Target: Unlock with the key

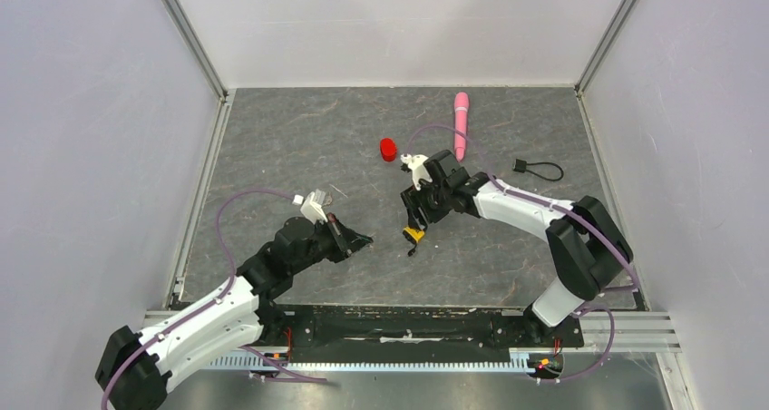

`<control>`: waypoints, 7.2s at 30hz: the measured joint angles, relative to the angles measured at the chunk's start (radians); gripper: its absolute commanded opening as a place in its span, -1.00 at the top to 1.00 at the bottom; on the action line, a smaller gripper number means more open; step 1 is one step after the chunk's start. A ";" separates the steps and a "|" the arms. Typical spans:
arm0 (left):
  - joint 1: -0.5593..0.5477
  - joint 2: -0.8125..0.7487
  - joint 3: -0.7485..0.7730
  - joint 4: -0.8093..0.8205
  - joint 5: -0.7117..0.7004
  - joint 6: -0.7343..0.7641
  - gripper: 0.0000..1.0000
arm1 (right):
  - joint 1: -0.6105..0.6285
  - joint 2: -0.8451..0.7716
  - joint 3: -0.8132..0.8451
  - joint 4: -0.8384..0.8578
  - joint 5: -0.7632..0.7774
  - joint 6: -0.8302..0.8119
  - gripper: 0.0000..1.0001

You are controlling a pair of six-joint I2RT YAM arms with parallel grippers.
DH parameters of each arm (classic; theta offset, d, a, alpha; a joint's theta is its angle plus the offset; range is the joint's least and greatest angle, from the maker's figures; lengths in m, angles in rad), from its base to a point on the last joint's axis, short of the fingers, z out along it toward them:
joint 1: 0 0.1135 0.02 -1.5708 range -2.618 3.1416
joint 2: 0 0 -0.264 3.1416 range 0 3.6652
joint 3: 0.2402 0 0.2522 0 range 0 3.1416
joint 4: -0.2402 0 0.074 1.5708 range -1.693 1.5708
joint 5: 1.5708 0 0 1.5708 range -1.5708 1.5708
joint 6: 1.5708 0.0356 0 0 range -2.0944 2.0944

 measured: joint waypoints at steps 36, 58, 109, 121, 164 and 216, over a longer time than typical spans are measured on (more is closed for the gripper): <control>0.035 -0.011 -0.027 -0.022 -0.005 -0.001 0.95 | 0.106 0.174 0.176 -0.163 0.118 0.107 -0.25; 0.035 0.014 -0.027 -0.020 0.001 -0.001 0.96 | 0.118 0.226 0.196 -0.207 0.121 0.081 -0.09; -0.006 0.224 0.064 0.219 0.177 0.002 0.95 | 0.053 -0.200 -0.078 0.118 0.014 0.424 1.00; -0.007 0.266 0.101 0.214 0.178 0.013 0.95 | 0.039 -0.293 -0.202 0.283 -0.072 0.514 1.00; -0.008 0.254 0.133 0.159 0.135 0.065 0.95 | 0.036 -0.343 -0.254 0.380 -0.093 0.529 1.00; -0.018 0.319 0.164 0.173 0.126 0.064 0.95 | 0.032 -0.352 -0.279 0.422 -0.100 0.525 1.00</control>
